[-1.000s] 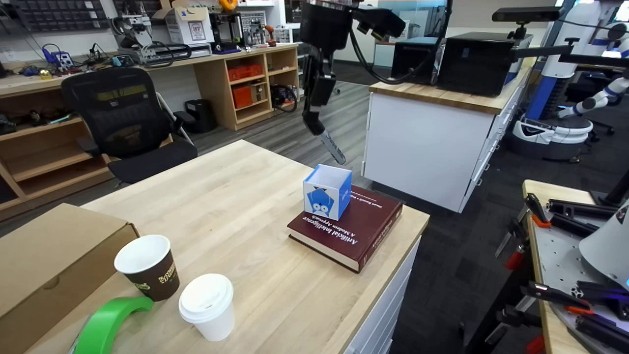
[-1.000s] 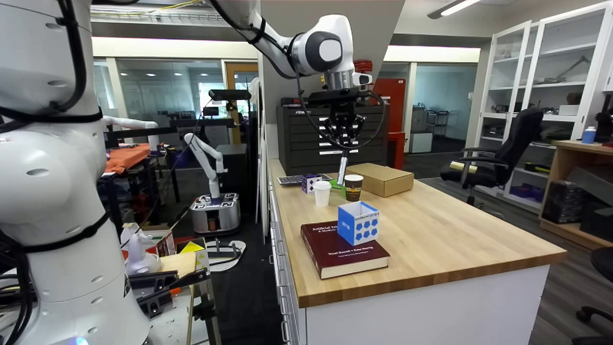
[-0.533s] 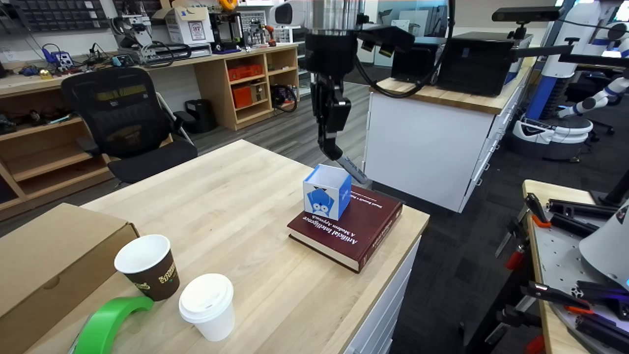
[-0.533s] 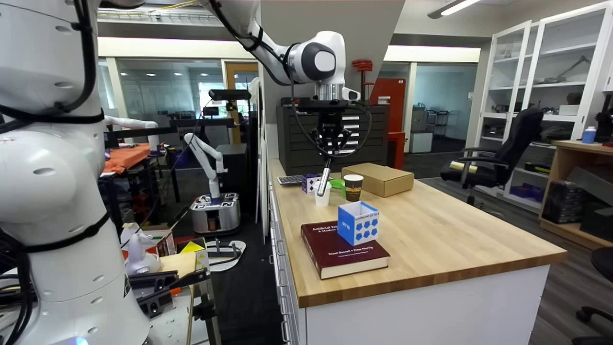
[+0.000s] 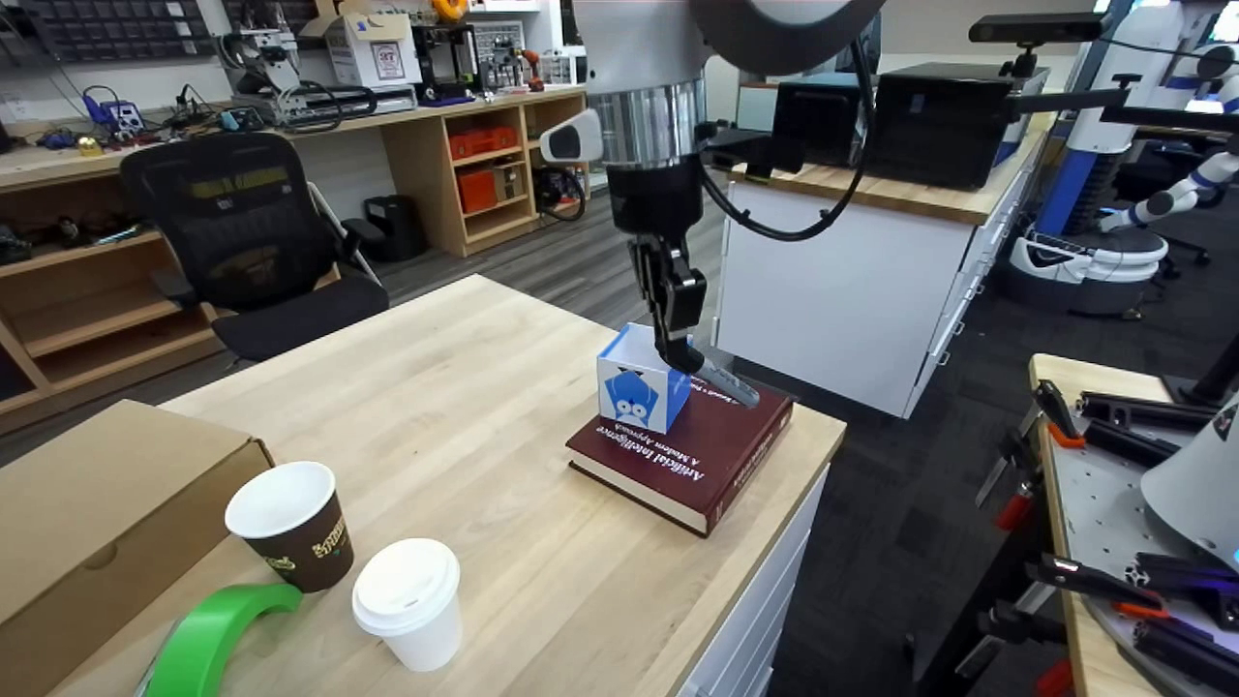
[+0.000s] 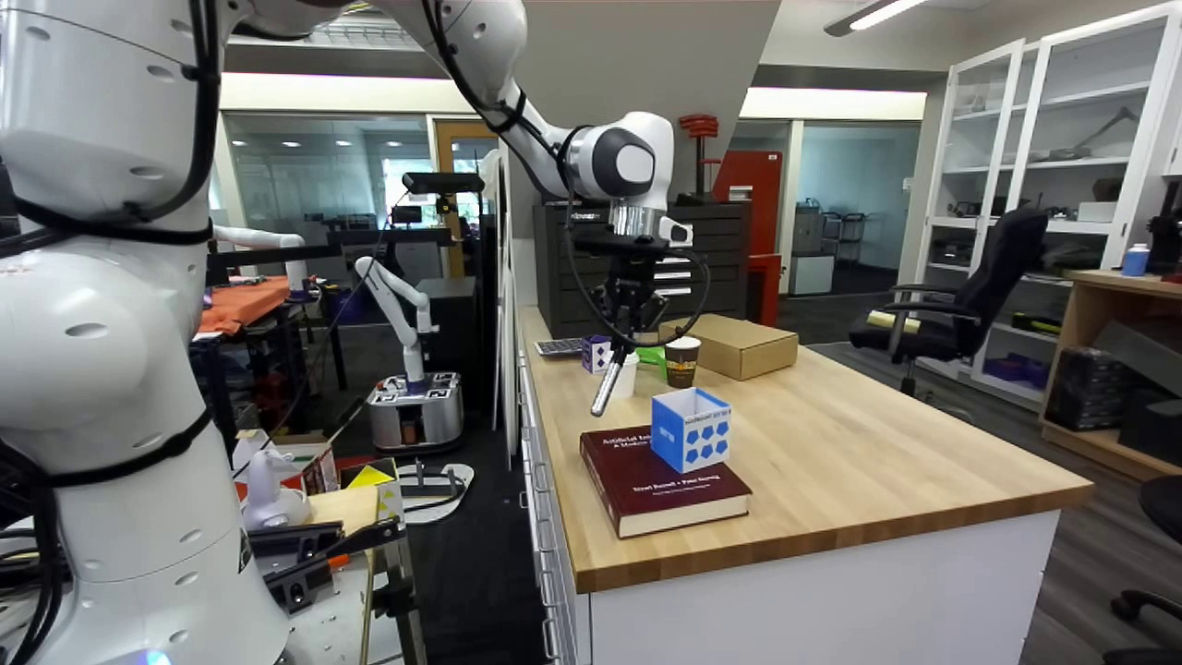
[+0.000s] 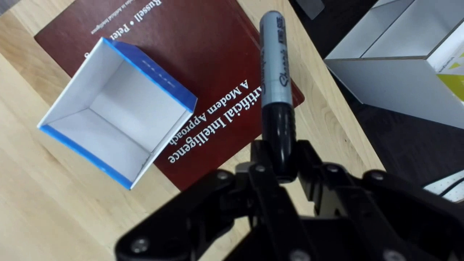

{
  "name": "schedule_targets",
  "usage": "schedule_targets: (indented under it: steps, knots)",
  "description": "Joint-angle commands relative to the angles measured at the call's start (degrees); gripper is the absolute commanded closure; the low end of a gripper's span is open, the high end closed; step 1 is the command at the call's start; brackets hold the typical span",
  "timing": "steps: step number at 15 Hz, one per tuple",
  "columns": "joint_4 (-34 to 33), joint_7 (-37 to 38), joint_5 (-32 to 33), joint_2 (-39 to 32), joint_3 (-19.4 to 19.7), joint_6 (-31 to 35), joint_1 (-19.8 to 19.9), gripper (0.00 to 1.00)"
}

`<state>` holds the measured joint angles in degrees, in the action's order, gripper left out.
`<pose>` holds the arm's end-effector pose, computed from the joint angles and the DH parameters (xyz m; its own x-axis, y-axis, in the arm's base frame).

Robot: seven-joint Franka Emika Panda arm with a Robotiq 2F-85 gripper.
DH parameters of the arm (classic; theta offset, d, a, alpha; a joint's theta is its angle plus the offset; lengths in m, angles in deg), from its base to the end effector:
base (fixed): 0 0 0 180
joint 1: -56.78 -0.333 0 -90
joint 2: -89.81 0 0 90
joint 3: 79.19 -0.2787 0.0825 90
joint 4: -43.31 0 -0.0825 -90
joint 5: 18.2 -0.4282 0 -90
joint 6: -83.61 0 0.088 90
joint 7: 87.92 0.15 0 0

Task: Remove the black marker from the blue and white box and place it on top of the maroon book

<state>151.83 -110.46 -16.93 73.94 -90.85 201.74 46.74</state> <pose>0.5835 0.2299 0.2495 0.7072 0.7023 -0.0810 0.6985 -0.7118 -0.0736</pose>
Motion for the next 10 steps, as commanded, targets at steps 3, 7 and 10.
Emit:
schedule_targets:
  steps: [3,7,10]
  knots:
    - [-4.1,1.5,3.2,-6.0,0.3,-3.7,-0.6,0.94]
    - [-6.3,1.5,5.5,-9.7,0.4,-2.8,-1.0,0.94]
    - [-8.3,2.1,7.6,-12.4,0.7,-2.8,-1.6,0.94]
